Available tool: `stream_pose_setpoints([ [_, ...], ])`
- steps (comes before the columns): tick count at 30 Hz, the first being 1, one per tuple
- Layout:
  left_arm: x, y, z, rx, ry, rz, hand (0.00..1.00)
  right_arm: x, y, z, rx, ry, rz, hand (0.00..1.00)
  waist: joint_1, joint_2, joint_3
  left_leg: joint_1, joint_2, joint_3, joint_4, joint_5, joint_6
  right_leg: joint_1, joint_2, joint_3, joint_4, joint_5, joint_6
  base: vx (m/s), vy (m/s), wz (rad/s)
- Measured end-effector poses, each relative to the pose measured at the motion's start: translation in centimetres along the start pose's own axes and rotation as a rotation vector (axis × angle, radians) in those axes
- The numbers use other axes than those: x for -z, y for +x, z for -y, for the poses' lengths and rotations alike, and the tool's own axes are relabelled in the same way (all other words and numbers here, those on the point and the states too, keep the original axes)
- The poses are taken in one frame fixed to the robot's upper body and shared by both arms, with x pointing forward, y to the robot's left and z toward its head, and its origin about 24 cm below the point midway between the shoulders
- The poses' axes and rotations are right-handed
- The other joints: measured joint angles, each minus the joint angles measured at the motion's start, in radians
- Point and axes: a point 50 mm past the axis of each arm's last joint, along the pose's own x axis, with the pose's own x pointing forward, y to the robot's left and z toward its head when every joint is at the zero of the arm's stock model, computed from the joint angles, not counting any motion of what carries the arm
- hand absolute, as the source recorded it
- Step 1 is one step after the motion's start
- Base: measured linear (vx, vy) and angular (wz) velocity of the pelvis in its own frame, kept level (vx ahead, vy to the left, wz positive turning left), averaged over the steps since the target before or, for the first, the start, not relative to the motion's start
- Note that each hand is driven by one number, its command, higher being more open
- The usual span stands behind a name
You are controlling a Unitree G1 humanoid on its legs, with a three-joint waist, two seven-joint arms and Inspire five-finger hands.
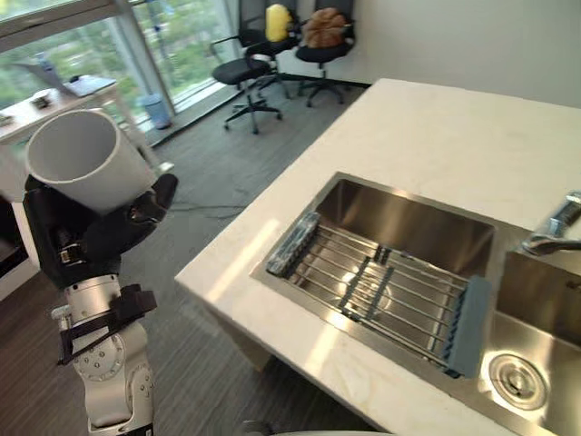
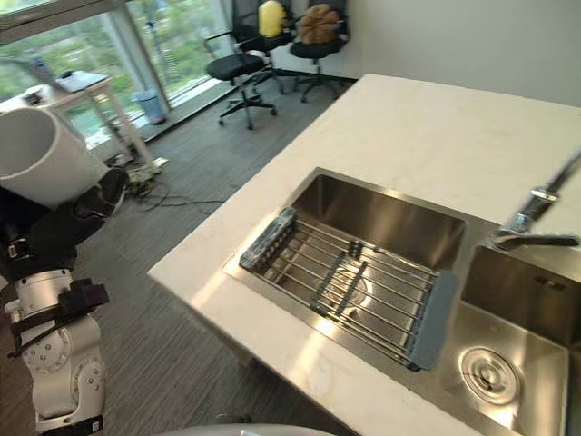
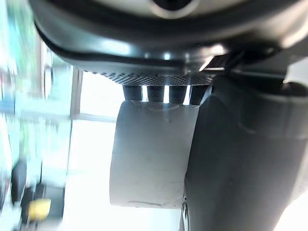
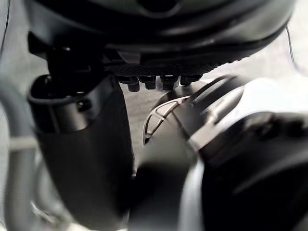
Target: Walk over to the sink, pick up the cup, carry it to the dishwasher, place the cup inside the dishwasher, then close the dishwasher door
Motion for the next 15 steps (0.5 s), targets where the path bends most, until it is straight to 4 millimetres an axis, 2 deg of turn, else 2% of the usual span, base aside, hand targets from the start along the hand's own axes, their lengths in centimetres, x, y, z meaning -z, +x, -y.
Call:
stream_pose_setpoints([
  [1,-0.2,-0.2,-0.5,-0.041,-0.035,0.009,0.00,0.2,-0.2,0.5,0.018,0.036,0.016,1.00,0.000,0.003,0.009,0.005,-0.009,0.091,-0.047,0.011,0.068,0.015,-0.010,-0.063,0.010,-0.003,0.002,-0.17,0.127,1.49],
  [2,-0.7,-0.2,-0.9,-0.065,-0.051,0.038,0.00,0.2,-0.4,1.2,0.034,0.060,0.028,1.00,0.000,0.022,0.012,0.009,-0.009,0.183,-0.039,-0.063,0.084,0.032,-0.011,-0.118,0.035,-0.013,0.006,-0.16,0.146,1.39],
  [3,-1.0,-0.3,-1.0,-0.069,-0.048,0.056,0.00,0.0,-0.5,1.5,0.040,0.065,0.034,1.00,0.000,0.033,0.008,0.014,-0.012,0.212,-0.036,-0.100,0.086,0.038,-0.011,-0.141,0.053,-0.024,0.013,-0.13,0.158,1.20],
  [4,-1.8,-0.3,-1.7,-0.081,-0.041,0.098,0.00,-0.4,-0.5,1.7,0.049,0.064,0.041,1.00,-0.001,0.041,0.011,0.010,-0.024,0.221,-0.028,-0.096,0.079,0.038,-0.032,-0.162,0.114,-0.058,0.037,-0.12,0.140,1.02],
  [5,-2.4,-0.4,-2.2,-0.090,-0.043,0.133,0.00,-0.8,-0.6,2.2,0.062,0.066,0.047,1.00,0.000,0.059,0.017,-0.007,-0.030,0.232,-0.007,-0.107,0.082,0.034,-0.046,-0.151,0.156,-0.075,0.040,-0.12,0.137,0.96],
  [6,-2.6,-0.4,-2.4,-0.095,-0.045,0.144,0.00,-0.9,-0.6,2.3,0.063,0.081,0.046,1.00,-0.001,0.060,0.015,-0.009,-0.031,0.258,-0.007,-0.126,0.078,0.035,-0.047,-0.146,0.157,-0.077,0.039,-0.12,0.166,1.17],
  [7,-2.6,-0.4,-2.6,-0.095,-0.066,0.154,0.00,-0.3,-0.6,2.2,0.063,0.115,0.027,1.00,-0.022,0.038,0.014,-0.003,-0.032,0.368,0.000,-0.215,0.061,0.038,-0.053,-0.135,0.129,-0.080,0.033,-0.08,0.153,1.23],
  [8,-2.5,-0.4,-2.6,-0.091,-0.075,0.152,0.00,0.2,-0.6,2.2,0.064,0.138,0.014,1.00,-0.032,0.014,0.017,0.000,-0.029,0.424,0.024,-0.237,0.069,0.047,-0.074,-0.148,0.122,-0.081,0.031,-0.02,0.159,1.58],
  [9,-2.5,-0.4,-2.5,-0.062,-0.089,0.154,0.00,0.6,-0.6,2.2,0.068,0.175,0.004,1.00,-0.031,0.016,0.020,0.007,0.001,0.498,0.109,-0.232,0.081,0.059,-0.105,-0.173,0.148,-0.081,0.031,0.08,0.120,1.35],
  [10,-2.7,-0.4,-2.3,-0.036,-0.092,0.165,0.00,0.4,-0.7,3.0,0.099,0.217,0.022,1.00,-0.028,0.049,0.017,0.050,0.037,0.560,0.104,-0.176,0.001,0.085,-0.102,-0.201,0.167,-0.081,0.039,0.12,0.119,1.31],
  [11,-2.7,-0.4,-2.2,-0.022,-0.095,0.174,0.00,0.4,-0.8,3.4,0.114,0.235,0.026,1.00,-0.037,0.050,0.019,0.053,0.015,0.535,0.087,-0.159,-0.041,0.099,-0.109,-0.209,0.179,-0.085,0.047,0.12,0.180,1.02],
  [12,-2.6,-0.5,-2.0,-0.005,-0.103,0.171,0.00,0.1,-0.9,3.6,0.125,0.238,0.028,1.00,-0.032,0.049,0.014,0.058,-0.031,0.517,0.058,-0.151,-0.030,0.102,-0.132,-0.204,0.171,-0.073,0.042,0.09,0.204,0.78],
  [13,-2.7,-0.5,-1.8,0.005,-0.106,0.172,0.00,0.0,-0.8,3.4,0.144,0.232,0.023,1.00,-0.016,0.046,0.016,0.046,-0.056,0.509,0.057,-0.161,-0.016,0.101,-0.145,-0.204,0.163,-0.050,0.047,0.07,0.209,0.50],
  [15,-2.5,-0.7,-1.7,0.010,-0.105,0.147,0.00,-0.4,-0.6,3.1,0.154,0.226,0.026,1.00,-0.009,0.042,0.018,0.021,-0.084,0.487,0.081,-0.188,0.002,0.101,-0.167,-0.190,0.173,-0.023,0.039,0.07,0.176,0.47],
])
